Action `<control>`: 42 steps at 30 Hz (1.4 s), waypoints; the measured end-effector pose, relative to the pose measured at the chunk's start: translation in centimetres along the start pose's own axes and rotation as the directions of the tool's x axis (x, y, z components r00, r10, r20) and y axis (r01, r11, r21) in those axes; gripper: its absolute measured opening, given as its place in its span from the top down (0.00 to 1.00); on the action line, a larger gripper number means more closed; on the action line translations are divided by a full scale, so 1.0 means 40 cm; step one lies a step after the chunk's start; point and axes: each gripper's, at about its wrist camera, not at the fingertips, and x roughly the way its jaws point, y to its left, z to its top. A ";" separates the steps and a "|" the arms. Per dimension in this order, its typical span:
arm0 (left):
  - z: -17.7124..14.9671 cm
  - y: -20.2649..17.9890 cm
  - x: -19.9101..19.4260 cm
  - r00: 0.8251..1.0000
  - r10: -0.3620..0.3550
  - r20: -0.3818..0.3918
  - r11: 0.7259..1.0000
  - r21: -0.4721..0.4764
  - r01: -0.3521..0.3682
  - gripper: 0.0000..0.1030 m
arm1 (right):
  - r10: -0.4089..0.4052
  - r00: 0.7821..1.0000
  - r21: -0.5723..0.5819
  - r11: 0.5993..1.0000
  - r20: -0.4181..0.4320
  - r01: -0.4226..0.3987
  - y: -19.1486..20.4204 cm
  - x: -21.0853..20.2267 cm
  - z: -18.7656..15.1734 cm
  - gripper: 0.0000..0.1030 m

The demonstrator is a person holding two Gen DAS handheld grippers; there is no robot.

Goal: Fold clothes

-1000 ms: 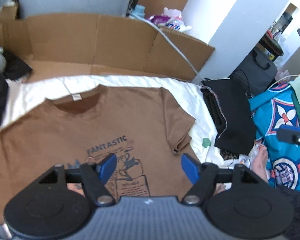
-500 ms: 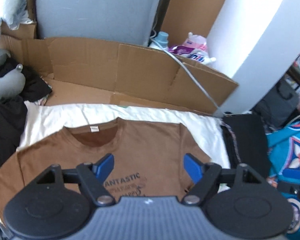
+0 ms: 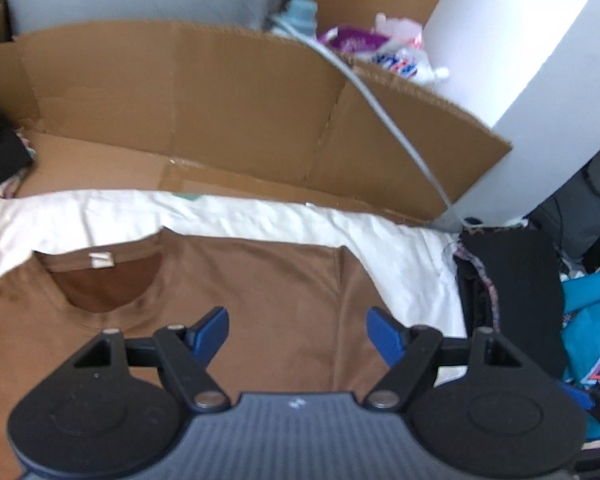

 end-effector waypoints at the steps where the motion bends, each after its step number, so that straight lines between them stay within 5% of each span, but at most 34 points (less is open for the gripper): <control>1: -0.002 -0.002 0.022 1.000 0.005 -0.001 1.000 0.011 -0.005 0.24 | 0.015 1.000 0.001 1.000 -0.003 -0.015 -0.007 0.022 -0.002 0.25; 5: -0.004 -0.002 0.096 1.000 -0.008 -0.017 0.999 0.046 0.009 0.27 | 0.037 0.999 0.013 0.999 0.015 -0.037 -0.037 0.091 -0.007 0.25; 9: -0.005 -0.006 0.134 0.998 -0.057 -0.027 0.991 0.117 0.060 0.34 | 0.054 0.998 0.057 0.997 0.009 -0.054 -0.074 0.153 -0.047 0.43; 18: -0.056 -0.006 0.152 0.987 -0.154 0.049 0.979 0.145 0.145 0.34 | 0.028 0.998 0.189 0.981 0.055 -0.038 -0.109 0.269 -0.094 0.60; 33: -0.118 0.087 0.260 0.987 -0.155 0.037 0.988 -0.015 0.156 0.39 | -0.191 0.980 0.207 0.962 0.055 0.176 -0.095 0.370 -0.152 0.63; 42: -0.137 0.097 0.266 0.985 -0.166 0.038 0.986 -0.015 0.166 0.39 | -0.150 0.988 0.324 0.937 0.031 0.132 -0.132 0.420 -0.168 0.62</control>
